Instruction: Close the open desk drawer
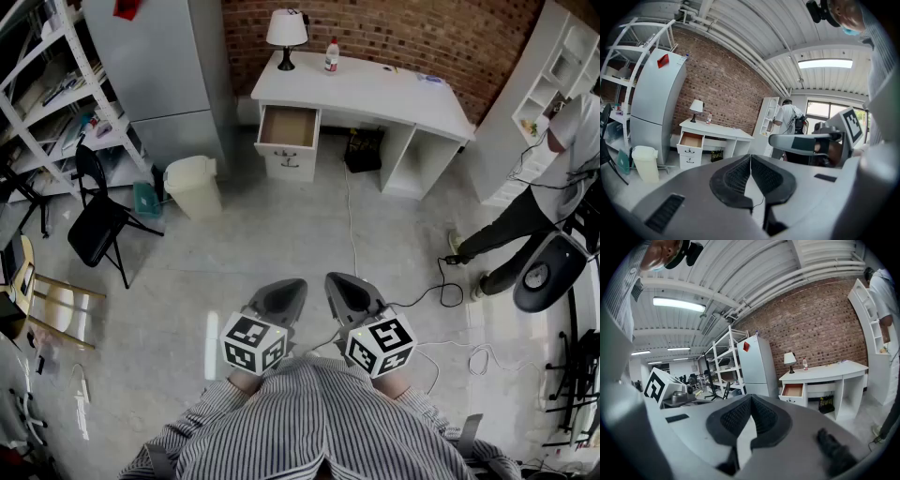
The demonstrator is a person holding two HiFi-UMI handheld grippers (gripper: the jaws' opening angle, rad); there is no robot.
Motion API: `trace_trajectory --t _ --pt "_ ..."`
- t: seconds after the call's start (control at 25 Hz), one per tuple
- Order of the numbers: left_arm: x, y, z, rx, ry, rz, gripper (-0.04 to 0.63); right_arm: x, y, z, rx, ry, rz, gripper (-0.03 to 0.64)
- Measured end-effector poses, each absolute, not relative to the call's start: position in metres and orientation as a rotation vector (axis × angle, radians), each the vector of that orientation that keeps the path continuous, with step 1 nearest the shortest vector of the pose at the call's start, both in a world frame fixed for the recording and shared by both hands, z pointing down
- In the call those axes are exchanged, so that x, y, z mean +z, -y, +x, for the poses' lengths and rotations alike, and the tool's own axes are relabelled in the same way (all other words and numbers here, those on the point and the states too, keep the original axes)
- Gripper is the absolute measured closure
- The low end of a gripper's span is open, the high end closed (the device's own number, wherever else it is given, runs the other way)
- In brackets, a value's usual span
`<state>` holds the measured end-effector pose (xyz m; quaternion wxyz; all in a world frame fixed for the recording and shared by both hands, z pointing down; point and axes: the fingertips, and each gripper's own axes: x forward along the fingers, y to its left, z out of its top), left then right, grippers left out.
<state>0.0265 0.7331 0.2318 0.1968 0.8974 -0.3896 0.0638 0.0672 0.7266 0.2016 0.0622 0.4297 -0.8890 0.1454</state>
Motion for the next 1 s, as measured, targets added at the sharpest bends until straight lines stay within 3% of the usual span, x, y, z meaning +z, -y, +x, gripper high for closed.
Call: trace_trajectory --t 1.0 --pt "0.249 -0.746 0.051 0.135 1.105 2.485 0.580 0.229 -0.745 0.080 0.636 2.719 1.229 0.601"
